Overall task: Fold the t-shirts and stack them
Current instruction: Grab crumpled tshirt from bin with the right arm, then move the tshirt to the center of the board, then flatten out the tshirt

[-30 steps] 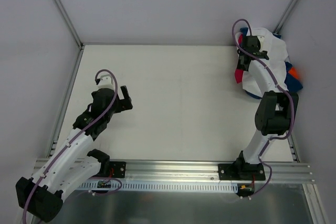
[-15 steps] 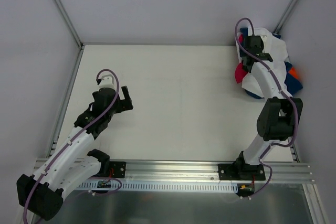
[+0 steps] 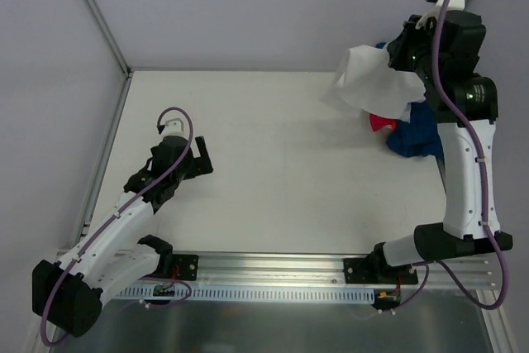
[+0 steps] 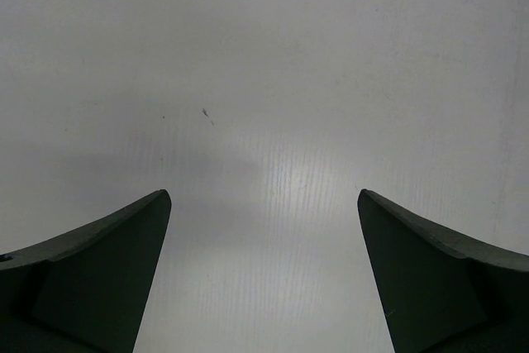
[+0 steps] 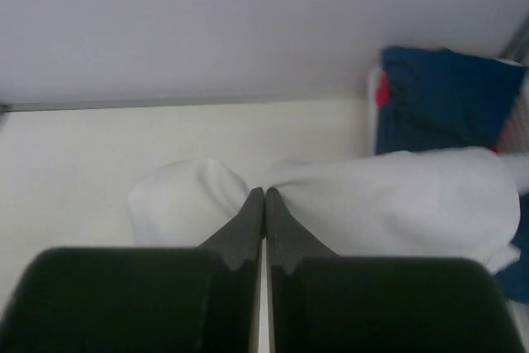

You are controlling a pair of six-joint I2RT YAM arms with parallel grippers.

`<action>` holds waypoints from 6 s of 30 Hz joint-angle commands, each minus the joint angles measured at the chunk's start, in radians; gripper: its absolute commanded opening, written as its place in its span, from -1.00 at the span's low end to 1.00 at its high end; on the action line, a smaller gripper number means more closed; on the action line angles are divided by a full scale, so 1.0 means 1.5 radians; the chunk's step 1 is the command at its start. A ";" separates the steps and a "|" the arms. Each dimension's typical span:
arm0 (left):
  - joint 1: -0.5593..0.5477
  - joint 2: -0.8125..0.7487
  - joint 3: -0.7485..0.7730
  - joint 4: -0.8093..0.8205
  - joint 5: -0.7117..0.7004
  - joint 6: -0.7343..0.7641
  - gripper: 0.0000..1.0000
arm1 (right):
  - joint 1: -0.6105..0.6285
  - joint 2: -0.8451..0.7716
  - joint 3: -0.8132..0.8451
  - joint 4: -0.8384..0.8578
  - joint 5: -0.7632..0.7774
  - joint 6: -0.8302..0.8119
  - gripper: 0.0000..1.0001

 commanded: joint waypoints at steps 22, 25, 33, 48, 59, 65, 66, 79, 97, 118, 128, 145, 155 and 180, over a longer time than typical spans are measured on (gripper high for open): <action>-0.002 -0.028 0.020 0.017 0.005 -0.027 0.98 | 0.138 0.221 0.163 0.189 -0.706 0.383 -0.95; -0.002 -0.027 0.017 0.017 0.006 -0.032 0.98 | 0.120 0.143 -0.007 0.093 -0.562 0.252 -0.96; -0.002 0.000 0.013 0.019 0.014 -0.040 0.98 | 0.097 0.071 -0.339 -0.064 -0.052 0.156 -0.37; -0.023 0.189 -0.025 0.338 0.194 -0.013 0.98 | 0.294 -0.121 -0.607 0.050 0.006 0.212 0.79; -0.024 0.362 0.038 0.455 0.186 0.036 0.98 | 0.347 0.005 -0.682 0.233 -0.091 0.267 0.76; -0.023 0.433 0.094 0.486 0.169 0.051 0.98 | 0.367 0.105 -0.607 0.267 -0.129 0.274 0.73; -0.024 0.443 0.103 0.484 0.166 0.054 0.98 | 0.371 0.117 -0.600 0.266 -0.130 0.274 0.73; -0.024 0.603 0.229 0.333 0.093 0.006 0.93 | 0.387 0.105 -0.596 0.259 -0.128 0.281 0.72; -0.024 0.602 0.217 0.342 0.120 0.002 -0.89 | 0.433 0.162 -0.598 0.280 -0.142 0.317 0.72; -0.024 0.568 0.197 0.340 0.104 0.020 -1.00 | 0.487 0.261 -0.574 0.251 -0.056 0.342 0.07; -0.024 0.545 0.184 0.340 0.102 0.026 -1.00 | 0.492 0.311 -0.562 0.251 -0.045 0.353 -0.99; -0.024 0.318 0.222 0.196 0.016 0.088 -1.00 | 0.494 0.056 -0.314 -0.055 0.256 0.209 -0.99; -0.072 0.089 0.340 0.029 -0.060 0.139 -1.00 | 0.478 -0.098 -0.161 -0.202 0.443 0.130 -0.99; -0.097 -0.035 0.648 -0.223 -0.152 0.166 -1.00 | 0.472 -0.244 0.079 -0.281 0.591 0.002 -0.87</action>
